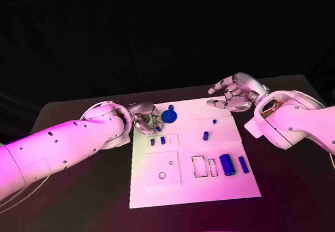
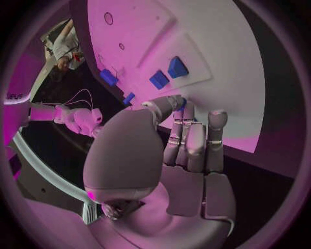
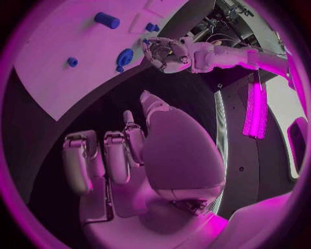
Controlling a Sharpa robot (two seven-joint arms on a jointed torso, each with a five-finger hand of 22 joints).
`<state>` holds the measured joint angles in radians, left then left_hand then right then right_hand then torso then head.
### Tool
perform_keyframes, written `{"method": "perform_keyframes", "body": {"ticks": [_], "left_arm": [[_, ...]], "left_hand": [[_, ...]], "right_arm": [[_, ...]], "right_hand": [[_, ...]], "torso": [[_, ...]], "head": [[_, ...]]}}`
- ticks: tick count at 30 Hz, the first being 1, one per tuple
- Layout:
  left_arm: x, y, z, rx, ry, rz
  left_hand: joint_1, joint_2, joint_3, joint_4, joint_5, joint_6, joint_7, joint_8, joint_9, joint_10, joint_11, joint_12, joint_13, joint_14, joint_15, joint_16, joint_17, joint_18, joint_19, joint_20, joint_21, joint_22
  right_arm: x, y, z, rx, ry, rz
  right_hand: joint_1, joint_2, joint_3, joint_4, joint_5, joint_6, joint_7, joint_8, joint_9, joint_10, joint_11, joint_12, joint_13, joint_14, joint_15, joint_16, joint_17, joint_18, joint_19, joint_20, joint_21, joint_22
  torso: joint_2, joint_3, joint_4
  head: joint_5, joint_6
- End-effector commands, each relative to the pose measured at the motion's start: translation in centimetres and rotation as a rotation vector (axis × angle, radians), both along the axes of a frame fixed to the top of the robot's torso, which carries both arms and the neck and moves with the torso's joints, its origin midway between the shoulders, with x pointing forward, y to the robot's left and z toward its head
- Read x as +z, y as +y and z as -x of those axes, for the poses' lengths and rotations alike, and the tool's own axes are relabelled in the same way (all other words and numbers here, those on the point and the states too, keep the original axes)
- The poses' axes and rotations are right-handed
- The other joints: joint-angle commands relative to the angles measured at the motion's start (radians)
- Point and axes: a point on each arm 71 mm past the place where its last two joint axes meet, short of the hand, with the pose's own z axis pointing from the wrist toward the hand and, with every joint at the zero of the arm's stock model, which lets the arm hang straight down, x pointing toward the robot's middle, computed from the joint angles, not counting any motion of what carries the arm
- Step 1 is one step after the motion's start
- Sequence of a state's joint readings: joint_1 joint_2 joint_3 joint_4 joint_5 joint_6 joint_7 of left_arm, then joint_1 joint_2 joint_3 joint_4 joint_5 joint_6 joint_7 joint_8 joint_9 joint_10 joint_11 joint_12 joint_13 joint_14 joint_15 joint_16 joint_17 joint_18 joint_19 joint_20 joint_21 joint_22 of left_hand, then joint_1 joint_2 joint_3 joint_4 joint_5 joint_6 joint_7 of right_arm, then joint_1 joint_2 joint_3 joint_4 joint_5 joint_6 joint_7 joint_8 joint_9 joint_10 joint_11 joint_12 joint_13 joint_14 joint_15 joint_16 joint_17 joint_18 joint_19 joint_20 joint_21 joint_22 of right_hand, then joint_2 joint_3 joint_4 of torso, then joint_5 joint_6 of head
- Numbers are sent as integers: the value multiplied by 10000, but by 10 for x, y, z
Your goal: Assemble the parts on the task board
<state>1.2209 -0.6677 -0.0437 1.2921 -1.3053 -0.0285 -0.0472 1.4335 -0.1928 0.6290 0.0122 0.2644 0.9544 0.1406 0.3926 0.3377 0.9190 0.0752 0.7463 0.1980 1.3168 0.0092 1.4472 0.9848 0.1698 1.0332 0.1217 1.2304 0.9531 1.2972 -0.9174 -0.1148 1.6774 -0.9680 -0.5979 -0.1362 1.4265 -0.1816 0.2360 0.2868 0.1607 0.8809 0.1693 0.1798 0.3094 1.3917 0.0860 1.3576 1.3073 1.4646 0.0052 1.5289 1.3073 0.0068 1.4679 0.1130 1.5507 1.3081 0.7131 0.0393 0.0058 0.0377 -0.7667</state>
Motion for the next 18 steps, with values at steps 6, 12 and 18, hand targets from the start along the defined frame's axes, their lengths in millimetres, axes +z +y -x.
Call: {"method": "perform_keyframes", "body": {"ticks": [6,12,18], "left_arm": [[-6,-2,1,-94,389,-326],[-6,-3,1,-90,349,-333],[-6,-4,1,-109,363,-324]], "left_hand": [[-108,1,-22,-81,37,112,-9,60,53,95,-42,-24,10,88,-9,58,36,-186,38,-14,41,-2],[-159,-24,-33,-85,36,53,-5,16,59,69,-37,-52,5,73,-14,55,1,-178,8,-24,7,-48],[-305,-101,-71,-70,33,-97,18,-96,65,-8,-9,-116,-3,46,8,57,-32,-172,-49,-16,-67,-133]], "right_arm": [[0,1,1,139,-34,33],[0,1,1,140,-36,33],[0,1,0,136,-39,33]], "right_hand": [[-46,12,51,25,64,53,1,-37,-13,-31,-17,-48,822,824,44,-28,1783,-14,920,16,-4,2514],[-46,12,51,25,64,53,1,-37,-13,-31,-17,-48,822,824,44,-28,1783,-14,920,16,-4,2514],[-46,12,51,25,64,53,1,-37,-13,-31,-17,-48,822,824,44,-28,1783,-14,920,16,-4,2514]], "torso": [[4,3,2],[-1,2,-1],[-2,5,0]], "head": [[-6,-5],[-5,-17],[-10,-14]]}}
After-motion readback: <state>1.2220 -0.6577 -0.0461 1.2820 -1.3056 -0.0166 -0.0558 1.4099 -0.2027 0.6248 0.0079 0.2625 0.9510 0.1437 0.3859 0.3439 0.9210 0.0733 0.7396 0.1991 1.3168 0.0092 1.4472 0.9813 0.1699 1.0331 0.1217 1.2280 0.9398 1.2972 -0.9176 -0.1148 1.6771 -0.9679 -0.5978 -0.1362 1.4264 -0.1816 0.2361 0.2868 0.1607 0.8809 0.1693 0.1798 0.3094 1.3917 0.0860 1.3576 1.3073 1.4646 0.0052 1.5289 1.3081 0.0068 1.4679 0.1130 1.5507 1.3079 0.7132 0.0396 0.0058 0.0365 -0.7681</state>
